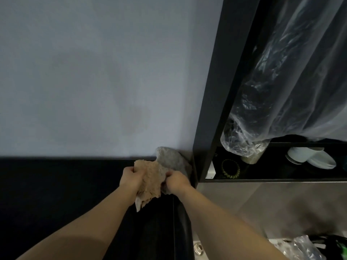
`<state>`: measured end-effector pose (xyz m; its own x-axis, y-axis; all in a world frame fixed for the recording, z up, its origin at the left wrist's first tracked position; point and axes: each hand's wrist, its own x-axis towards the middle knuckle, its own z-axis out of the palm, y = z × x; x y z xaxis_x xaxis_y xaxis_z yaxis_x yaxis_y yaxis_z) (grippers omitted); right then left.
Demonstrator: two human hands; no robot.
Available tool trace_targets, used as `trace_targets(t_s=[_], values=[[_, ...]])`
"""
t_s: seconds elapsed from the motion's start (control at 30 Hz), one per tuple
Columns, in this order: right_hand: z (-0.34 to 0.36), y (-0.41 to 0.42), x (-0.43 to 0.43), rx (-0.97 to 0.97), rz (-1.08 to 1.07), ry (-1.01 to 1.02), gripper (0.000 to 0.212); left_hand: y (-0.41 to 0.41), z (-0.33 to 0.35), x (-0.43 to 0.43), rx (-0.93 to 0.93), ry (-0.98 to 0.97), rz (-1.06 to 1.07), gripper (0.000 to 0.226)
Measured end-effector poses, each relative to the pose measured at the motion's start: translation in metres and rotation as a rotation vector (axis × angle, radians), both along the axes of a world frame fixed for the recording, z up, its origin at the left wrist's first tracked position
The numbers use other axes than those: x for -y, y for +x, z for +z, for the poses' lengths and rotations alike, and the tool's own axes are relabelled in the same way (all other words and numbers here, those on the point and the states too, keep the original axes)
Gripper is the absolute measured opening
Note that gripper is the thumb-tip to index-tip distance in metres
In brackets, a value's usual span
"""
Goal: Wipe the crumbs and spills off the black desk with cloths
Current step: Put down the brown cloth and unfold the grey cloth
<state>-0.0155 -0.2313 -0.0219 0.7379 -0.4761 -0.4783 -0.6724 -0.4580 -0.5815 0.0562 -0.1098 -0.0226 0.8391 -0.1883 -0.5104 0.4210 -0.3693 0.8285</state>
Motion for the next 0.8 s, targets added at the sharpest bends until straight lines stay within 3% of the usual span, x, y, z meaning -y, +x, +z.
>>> trace_targets(t_s=[0.07, 0.23, 0.27, 0.33, 0.4, 0.43, 0.5, 0.57, 0.63, 0.8], values=[[0.006, -0.004, 0.004, 0.103, -0.133, -0.029, 0.031, 0.005, 0.001, 0.005, -0.017, -0.024, -0.008, 0.035], [0.033, -0.026, 0.005, 0.633, -0.379, -0.238, 0.022, 0.007, 0.016, 0.032, -0.198, -0.258, 0.027, 0.037], [0.036, -0.031, 0.002, 0.703, -0.384, -0.249, 0.02, 0.006, 0.019, 0.038, -0.167, -0.25, -0.016, 0.043], [0.044, -0.04, -0.003, 0.818, -0.389, -0.298, 0.017, 0.003, 0.026, 0.045, 0.063, -0.081, -0.145, 0.062], [0.053, -0.045, -0.006, 0.904, -0.456, -0.287, 0.017, -0.004, 0.04, 0.048, 0.277, 0.009, -0.222, 0.062], [0.06, -0.047, -0.007, 0.926, -0.502, -0.23, 0.018, -0.011, 0.049, 0.047, 0.279, -0.05, -0.255, 0.054], [0.072, -0.048, -0.011, 0.944, -0.578, -0.066, 0.019, -0.025, 0.063, 0.038, 0.111, -0.26, -0.321, 0.039], [0.084, -0.049, -0.02, 0.959, -0.588, 0.052, 0.015, -0.038, 0.076, 0.022, -0.035, -0.447, -0.365, 0.037], [0.095, -0.054, -0.032, 0.965, -0.533, 0.158, 0.016, -0.048, 0.086, 0.004, -0.06, -0.553, -0.341, 0.034], [0.112, -0.08, -0.071, 0.782, -0.236, 0.354, 0.018, -0.061, 0.105, -0.052, 0.182, -0.367, -0.247, 0.024]])
